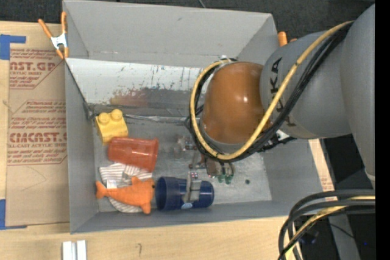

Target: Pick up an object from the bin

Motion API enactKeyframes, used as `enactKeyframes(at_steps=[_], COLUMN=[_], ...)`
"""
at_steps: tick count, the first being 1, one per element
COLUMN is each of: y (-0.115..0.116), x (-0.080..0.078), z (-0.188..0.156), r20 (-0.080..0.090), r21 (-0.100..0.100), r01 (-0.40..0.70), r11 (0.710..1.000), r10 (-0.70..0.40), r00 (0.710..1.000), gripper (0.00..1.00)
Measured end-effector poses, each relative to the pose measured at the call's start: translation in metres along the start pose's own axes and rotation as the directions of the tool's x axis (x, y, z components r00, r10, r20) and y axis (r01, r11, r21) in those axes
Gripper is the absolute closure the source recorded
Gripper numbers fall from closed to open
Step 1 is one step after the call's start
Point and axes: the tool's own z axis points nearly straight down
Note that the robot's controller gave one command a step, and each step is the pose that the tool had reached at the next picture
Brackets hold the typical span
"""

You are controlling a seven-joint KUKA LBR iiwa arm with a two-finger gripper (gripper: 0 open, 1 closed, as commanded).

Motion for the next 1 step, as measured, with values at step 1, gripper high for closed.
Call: enactKeyframes(at_steps=[1], y=[-0.0003], x=[-0.002], z=[-0.0038], r20=[0.008], r21=[-0.001], r01=[-0.001], r11=[1.0], r10=[0.001], r00=[1.0], gripper=[0.0])
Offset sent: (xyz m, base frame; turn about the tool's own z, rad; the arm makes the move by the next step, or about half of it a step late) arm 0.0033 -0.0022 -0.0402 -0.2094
